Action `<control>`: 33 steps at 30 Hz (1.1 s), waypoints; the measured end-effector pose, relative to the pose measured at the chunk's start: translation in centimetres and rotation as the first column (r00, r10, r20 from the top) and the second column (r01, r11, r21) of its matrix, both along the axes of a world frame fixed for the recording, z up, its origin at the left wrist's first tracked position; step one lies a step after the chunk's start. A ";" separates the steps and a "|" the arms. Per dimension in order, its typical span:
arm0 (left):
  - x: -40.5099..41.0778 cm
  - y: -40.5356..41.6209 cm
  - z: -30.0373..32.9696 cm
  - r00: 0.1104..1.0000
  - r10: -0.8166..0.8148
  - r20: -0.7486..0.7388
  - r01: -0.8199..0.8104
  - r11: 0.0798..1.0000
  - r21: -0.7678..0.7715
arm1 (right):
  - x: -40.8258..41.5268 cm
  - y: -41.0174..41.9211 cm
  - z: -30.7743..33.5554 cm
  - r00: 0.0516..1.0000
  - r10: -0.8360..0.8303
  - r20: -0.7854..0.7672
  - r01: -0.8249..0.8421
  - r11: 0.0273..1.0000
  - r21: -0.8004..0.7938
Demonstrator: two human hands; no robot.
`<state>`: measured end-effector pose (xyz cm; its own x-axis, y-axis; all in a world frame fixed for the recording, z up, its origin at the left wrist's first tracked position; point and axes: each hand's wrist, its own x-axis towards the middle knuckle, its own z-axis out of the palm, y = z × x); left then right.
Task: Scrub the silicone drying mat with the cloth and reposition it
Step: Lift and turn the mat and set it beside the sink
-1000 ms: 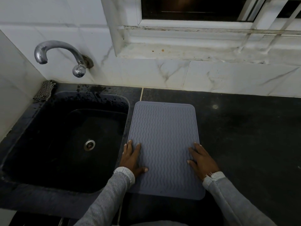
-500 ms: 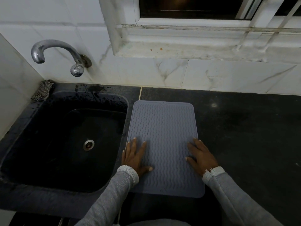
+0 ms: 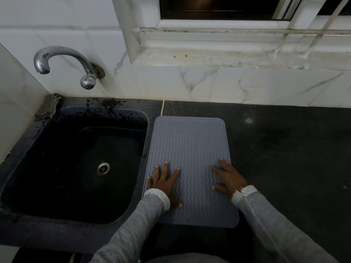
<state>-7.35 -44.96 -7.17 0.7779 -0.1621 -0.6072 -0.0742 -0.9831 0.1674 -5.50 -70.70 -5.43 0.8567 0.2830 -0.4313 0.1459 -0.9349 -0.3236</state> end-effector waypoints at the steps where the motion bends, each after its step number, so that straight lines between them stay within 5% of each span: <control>1: 0.0 0.0 0.0 1.000 0.000 0.002 0.000 1.000 0.004 | 0.0 0.0 0.0 1.000 -0.003 0.001 0.003 1.000 -0.001; 33: -0.5 0.0 0.2 1.000 -0.009 0.003 0.009 1.000 -0.024 | -0.4 -0.1 -0.2 0.999 -0.023 -0.032 0.023 1.000 0.006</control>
